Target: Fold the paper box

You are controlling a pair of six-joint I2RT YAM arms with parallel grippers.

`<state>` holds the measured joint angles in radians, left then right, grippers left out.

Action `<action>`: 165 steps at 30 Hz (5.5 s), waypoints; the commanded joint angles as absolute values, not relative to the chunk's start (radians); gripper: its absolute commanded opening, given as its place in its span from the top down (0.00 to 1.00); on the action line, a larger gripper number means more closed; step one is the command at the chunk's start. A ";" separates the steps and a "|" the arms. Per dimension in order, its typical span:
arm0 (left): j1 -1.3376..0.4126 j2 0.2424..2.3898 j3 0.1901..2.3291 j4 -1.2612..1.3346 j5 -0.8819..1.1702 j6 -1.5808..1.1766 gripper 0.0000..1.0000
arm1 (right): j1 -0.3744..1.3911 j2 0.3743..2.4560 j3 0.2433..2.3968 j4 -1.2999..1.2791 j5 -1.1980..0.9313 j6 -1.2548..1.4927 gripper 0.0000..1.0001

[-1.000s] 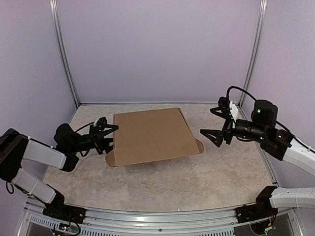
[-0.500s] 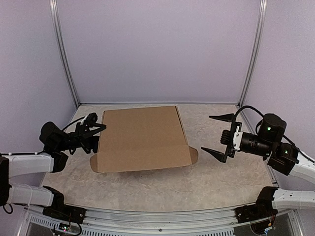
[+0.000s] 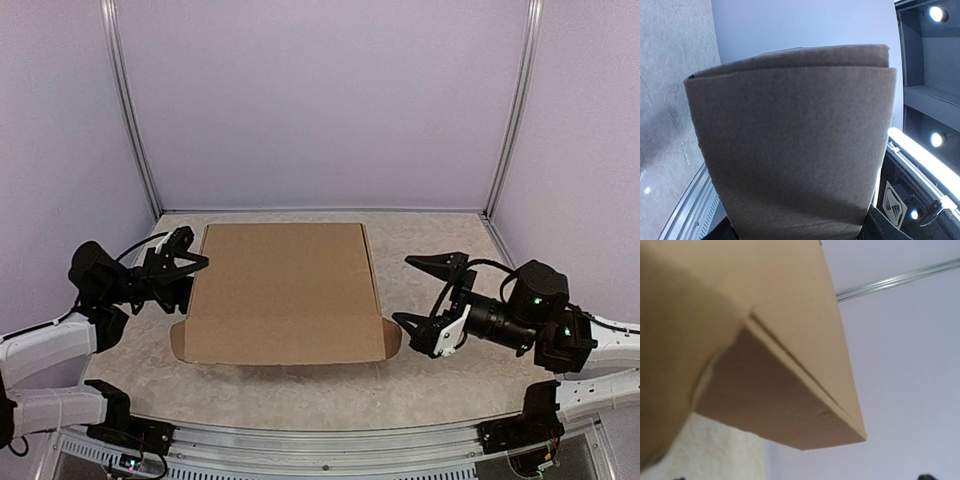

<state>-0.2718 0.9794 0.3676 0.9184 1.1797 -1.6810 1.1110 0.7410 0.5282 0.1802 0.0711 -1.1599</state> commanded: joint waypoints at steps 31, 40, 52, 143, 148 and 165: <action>-0.266 0.737 0.371 0.597 1.231 -1.513 0.65 | 1.409 1.052 0.492 0.661 0.374 -1.556 0.01; -0.266 0.722 0.390 0.522 1.231 -1.456 0.67 | 1.445 1.026 0.469 0.603 0.442 -1.477 0.00; -0.265 0.711 0.388 0.435 1.222 -1.395 0.67 | 1.500 1.025 0.426 0.657 0.503 -1.443 0.00; -0.236 0.710 0.519 -0.112 1.101 -1.038 0.01 | 1.548 1.200 0.424 0.875 0.614 -1.406 0.46; -0.227 0.700 0.601 -0.325 1.038 -0.875 0.01 | 1.510 1.064 0.512 0.490 0.567 -1.227 0.46; -0.242 0.657 0.826 -0.591 0.621 -0.465 0.01 | 1.187 1.084 0.903 -0.353 0.124 -0.551 0.50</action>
